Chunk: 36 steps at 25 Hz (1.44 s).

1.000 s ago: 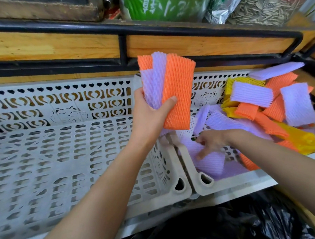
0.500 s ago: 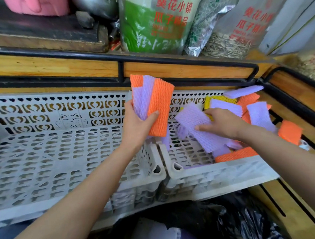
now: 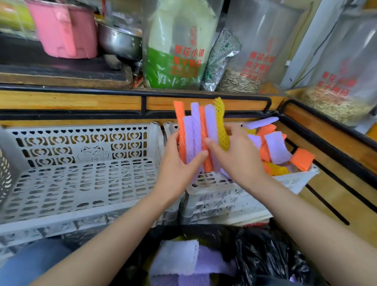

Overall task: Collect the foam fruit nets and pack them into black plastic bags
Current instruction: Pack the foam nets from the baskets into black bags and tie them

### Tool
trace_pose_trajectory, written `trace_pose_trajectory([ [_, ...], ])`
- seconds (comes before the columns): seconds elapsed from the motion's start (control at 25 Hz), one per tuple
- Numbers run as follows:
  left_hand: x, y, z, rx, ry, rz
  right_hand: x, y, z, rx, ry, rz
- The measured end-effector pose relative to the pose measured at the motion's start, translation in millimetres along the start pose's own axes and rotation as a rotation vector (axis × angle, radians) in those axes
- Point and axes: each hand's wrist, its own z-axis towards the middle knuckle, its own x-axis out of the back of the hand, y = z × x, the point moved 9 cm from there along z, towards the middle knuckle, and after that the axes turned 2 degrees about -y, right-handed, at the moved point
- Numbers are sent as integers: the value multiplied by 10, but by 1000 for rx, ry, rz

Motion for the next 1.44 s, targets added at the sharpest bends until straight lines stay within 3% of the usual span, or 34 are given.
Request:
trace_pose_trajectory([
  [0.12, 63, 194, -310, -54, 5, -69, -17, -171, -318, -3, -100, 203],
  [0.24, 140, 370, -662, -160, -4, 22, 29, -221, -618, -75, -108, 288],
  [0.48, 76, 429, -1283, -187, -278, 143, -36, -14, -1085, -206, -77, 301],
  [0.56, 237, 331, -1367, -187, -286, 275, -94, 2, -1236, -218, -92, 268],
  [0.64, 511, 73, -1396, -158, -258, 555, -181, -45, -1407, -182, -146, 184],
  [0.72, 800, -405, -1435, 69, -319, 771, -330, -157, -1597, -78, -262, 82],
  [0.76, 918, -642, -1503, 242, -370, 745, -409, -213, -1691, -21, -317, 38],
  [0.84, 1040, -931, -1643, 493, -379, 455, -591, -345, -1877, 135, -416, -69],
  [1.0, 1154, -858, -1634, 558, -182, 152, -1077, -323, -2250, 488, -595, -461],
  [1.12, 1194, -684, -1600, 542, -68, 49, -1254, -104, -2192, 458, -752, -583],
  [1.36, 1053, -555, -1594, 548, -51, -102, -1260, 84, -1711, 191, -586, -580],
  [1.44, 1088, -565, -1557, 559, -19, -100, -1458, 126, -1810, 194, -651, -583],
])
